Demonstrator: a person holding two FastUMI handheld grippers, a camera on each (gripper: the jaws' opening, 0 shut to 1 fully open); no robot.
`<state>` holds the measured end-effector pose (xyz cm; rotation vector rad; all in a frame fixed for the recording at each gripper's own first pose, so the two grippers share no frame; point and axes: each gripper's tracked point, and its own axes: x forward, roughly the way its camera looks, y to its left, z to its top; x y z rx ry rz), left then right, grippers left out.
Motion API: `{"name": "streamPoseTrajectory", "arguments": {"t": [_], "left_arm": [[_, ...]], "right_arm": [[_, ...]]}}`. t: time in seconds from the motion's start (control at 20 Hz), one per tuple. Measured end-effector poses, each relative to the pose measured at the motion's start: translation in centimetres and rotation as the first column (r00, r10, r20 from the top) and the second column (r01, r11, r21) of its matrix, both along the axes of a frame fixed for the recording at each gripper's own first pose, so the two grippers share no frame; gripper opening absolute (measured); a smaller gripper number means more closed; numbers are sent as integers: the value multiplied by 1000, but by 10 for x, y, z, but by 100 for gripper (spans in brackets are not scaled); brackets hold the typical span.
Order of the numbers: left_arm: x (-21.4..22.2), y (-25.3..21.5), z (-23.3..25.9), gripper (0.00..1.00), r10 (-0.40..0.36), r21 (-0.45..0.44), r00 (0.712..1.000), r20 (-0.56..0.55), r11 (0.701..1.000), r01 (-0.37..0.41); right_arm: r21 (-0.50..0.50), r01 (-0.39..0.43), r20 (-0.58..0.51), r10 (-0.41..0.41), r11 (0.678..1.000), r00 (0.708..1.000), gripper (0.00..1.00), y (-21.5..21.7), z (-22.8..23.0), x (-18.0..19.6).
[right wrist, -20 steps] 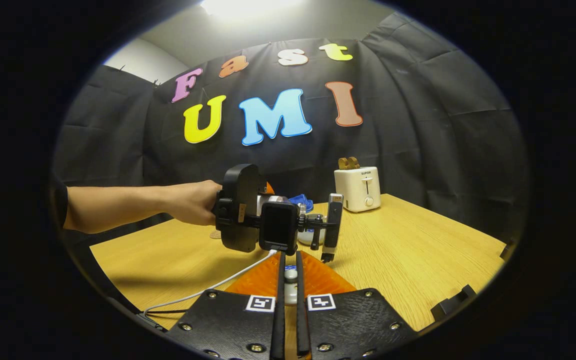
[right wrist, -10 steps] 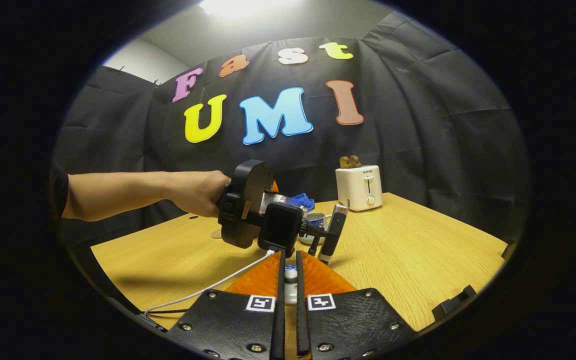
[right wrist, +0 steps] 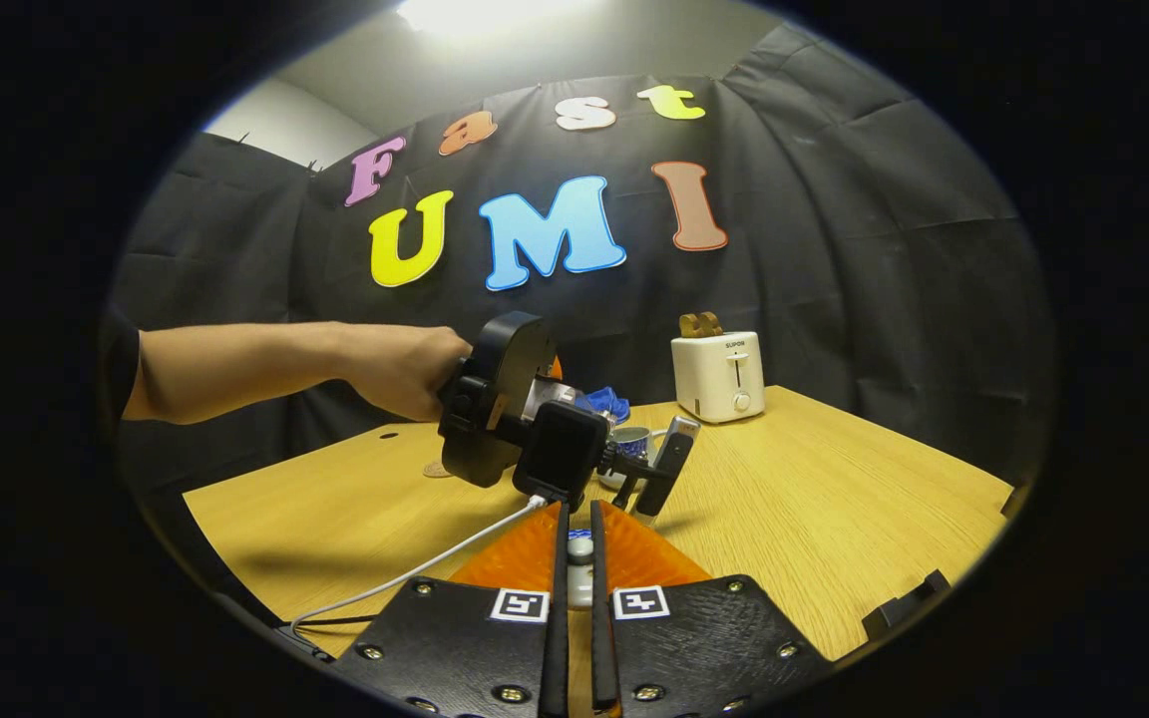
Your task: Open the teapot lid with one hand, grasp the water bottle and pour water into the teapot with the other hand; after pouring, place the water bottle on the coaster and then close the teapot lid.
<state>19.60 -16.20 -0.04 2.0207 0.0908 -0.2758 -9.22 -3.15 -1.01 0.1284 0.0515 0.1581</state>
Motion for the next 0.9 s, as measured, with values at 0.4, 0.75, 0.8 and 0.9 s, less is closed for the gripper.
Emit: {"name": "streamPoseTrajectory", "arguments": {"t": [0.4,0.75,0.8,0.9], "left_arm": [[-2,-6,12,88,-22,65,999,31,998,19],[-2,-11,17,87,-34,97,998,43,995,29],[-2,-11,18,87,-36,96,998,47,995,31],[-2,-10,18,87,-34,92,998,46,995,29]], "right_arm": [[1,0,-5,0,1000,1000,9,0,0,0],[0,7,-7,-7,1000,1000,9,-2,-1,-2],[0,7,-8,-7,1000,1000,9,-1,-1,-1],[0,8,-8,-8,1000,1000,9,-1,-1,-1]]}}
